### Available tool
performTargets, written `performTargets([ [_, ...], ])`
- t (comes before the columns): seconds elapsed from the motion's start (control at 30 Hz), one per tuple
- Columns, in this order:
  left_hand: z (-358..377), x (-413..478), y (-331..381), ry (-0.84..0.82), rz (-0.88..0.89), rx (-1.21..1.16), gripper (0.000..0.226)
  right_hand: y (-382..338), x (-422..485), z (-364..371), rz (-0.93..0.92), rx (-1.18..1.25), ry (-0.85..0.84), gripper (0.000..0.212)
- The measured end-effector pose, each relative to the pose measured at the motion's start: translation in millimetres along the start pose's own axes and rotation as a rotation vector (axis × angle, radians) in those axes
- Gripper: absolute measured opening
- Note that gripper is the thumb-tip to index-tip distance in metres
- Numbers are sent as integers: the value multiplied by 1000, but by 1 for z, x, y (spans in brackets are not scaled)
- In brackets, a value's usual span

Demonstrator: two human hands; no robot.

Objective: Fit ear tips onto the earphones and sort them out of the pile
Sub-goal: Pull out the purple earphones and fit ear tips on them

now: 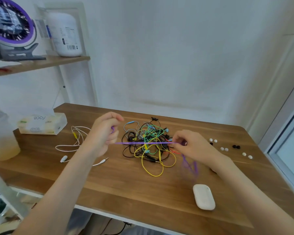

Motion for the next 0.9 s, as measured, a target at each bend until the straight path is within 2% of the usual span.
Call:
performTargets([
  [0.13,-13,0,7,150,4,135,29,11,-8,-8,55,-47,-48,20],
  [0.27,-15,3,2,190,-104,533,25,7,-10,-8,75,24,-48,37],
  [0.33,-8,6,-9,118,-162,641,25,-4,-8,-10,43,109,-32,42],
  [0.53,24,6,-37,-242,-243,1021,34,-30,0,-7,-84,363,-169,31],
  [0.67,36,6,-44,-372,-246,1068,41,-43,9,-5,-102,329,-210,23],
  [0.7,39,5,-44,-403,-226,1053,46,-47,13,-4,-111,308,-218,22],
  [0.73,43,3,-41,-444,-196,942,53,-51,18,-2,-118,300,-228,22],
  [0.8,51,-1,-35,-516,-131,545,58,-57,26,3,-121,301,-238,17],
  [0.87,51,-2,-30,-509,-134,213,43,-63,34,6,-128,314,-237,9],
  [0.9,49,-3,-29,-490,-167,171,39,-66,38,8,-138,348,-240,4],
])
Point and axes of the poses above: each hand's wrist, its own x-axis towards the middle knuckle, its own z-axis out of the palm, y = z × x, the point moved 6 cm from there along x, towards the middle knuckle, and after that the axes turned 13 degrees about -y, right-handed, at the moved point
